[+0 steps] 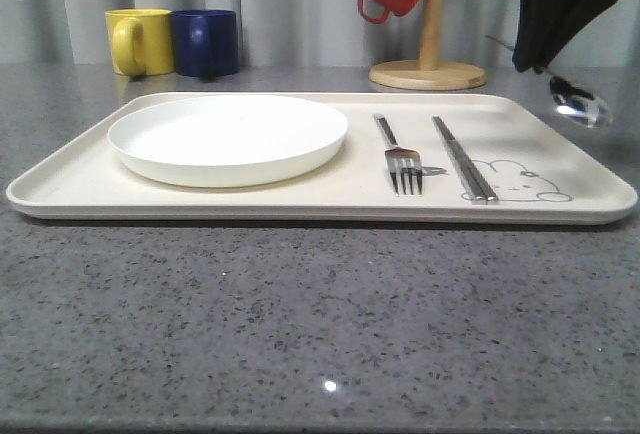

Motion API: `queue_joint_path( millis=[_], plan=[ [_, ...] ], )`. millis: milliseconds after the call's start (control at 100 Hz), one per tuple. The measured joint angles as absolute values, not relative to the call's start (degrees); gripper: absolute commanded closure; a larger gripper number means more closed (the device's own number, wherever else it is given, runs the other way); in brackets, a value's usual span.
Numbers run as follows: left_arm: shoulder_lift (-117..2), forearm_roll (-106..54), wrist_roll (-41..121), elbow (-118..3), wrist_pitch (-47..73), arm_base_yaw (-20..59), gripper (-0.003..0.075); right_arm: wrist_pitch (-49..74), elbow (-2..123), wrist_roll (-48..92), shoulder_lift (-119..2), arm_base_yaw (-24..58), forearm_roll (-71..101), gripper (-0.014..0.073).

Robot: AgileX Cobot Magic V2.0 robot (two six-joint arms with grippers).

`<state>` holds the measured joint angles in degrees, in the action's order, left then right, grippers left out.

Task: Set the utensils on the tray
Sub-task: 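Place the spoon on the tray beside the chopsticks and release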

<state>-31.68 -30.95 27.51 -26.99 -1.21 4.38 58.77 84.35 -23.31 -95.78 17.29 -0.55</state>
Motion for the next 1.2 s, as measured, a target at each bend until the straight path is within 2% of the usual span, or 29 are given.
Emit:
queue_joint_path(
  millis=[430, 530, 700, 790, 990, 1200],
  plan=[
    [-31.68, -30.95, 27.51, -26.99, -1.21, 4.38, 0.0738, 57.35, 84.35, -24.97, -103.75, 18.74, -1.35, 0.0631],
    [-31.68, -30.95, 27.51, -26.99, -1.21, 4.38, 0.0738, 57.23, 84.35, -25.00, -103.96, 18.74, -1.35, 0.0558],
    [-31.68, -30.95, 27.51, -26.99, -1.21, 4.38, 0.0738, 57.23, 84.35, -25.12, -103.96, 18.74, -1.35, 0.0353],
    [-31.68, -30.95, 27.51, -26.99, -1.21, 4.38, 0.0738, 57.23, 84.35, -25.12, -103.96, 18.74, -1.35, 0.0282],
    [-31.68, -30.95, 27.51, -26.99, -1.21, 4.38, 0.0738, 56.91, 84.35, -25.12, -103.39, 18.74, -1.89, 0.0263],
    [-31.68, -30.95, 27.51, -26.99, -1.21, 4.38, 0.0738, 56.41, 84.35, -22.99, -97.50, 17.47, -4.05, 0.0263]
  ],
)
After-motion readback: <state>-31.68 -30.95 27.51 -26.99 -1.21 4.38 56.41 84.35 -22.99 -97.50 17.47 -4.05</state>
